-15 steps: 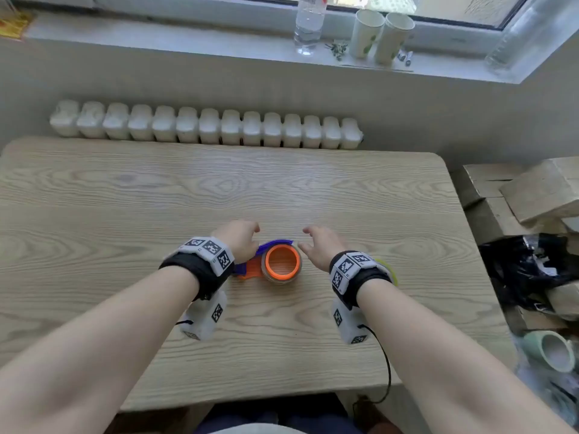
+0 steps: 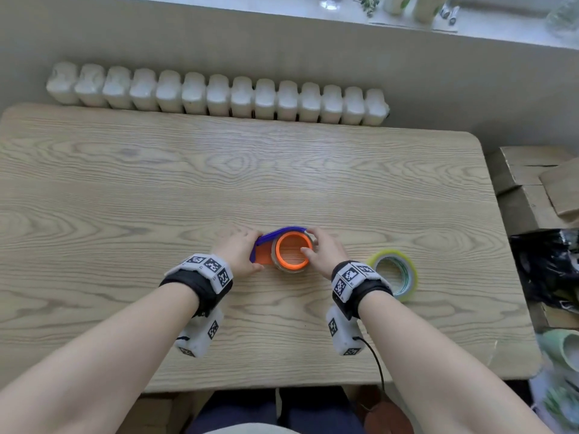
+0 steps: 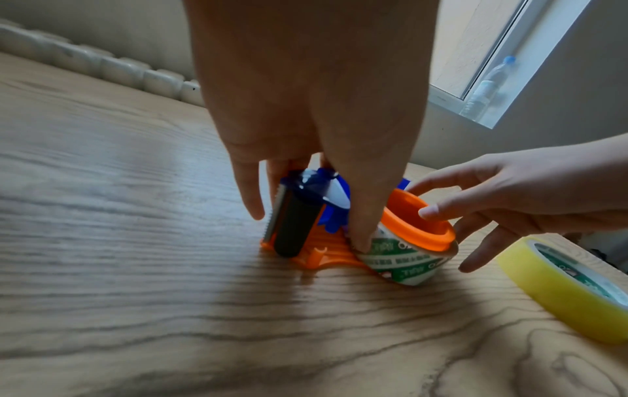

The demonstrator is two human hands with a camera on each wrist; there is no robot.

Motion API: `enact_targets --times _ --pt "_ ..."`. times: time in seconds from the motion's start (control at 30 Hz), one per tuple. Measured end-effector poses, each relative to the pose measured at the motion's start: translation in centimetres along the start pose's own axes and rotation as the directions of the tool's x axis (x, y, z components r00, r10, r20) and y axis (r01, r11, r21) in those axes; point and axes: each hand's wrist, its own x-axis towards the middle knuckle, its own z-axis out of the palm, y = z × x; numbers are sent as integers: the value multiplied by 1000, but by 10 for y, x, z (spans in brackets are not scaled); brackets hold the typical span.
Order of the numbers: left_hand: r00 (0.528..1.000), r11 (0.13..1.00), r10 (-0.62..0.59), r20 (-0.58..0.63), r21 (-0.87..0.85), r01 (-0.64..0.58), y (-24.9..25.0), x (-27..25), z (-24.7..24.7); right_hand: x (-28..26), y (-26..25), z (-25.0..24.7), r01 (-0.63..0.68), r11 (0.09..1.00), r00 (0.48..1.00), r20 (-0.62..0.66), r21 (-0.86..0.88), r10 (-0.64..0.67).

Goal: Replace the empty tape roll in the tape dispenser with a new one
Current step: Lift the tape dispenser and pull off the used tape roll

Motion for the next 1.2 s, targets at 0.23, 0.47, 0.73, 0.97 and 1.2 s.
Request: enact_targets --times 0.23,0.47,0.73,0.97,1.2 --pt "1000 994 6 -19 -105 -8 1 3 4 5 0 1 -65 990 997 -27 124 69" --pt "991 966 75 -108 -240 -99 8 -3 -11 -7 -2 -14 -55 959 995 -68 278 77" --pt "976 924 12 -218 -372 -94 32 -11 -52 -20 -19 -56 44 933 966 -254 358 52" --pt "950 733 -87 -301 -665 -144 48 -11 -102 -31 -46 -106 162 888 922 -386 429 19" --pt "939 679 -101 -328 -713 -176 65 -13 -139 -27 -65 -127 220 885 900 -436 410 -22"
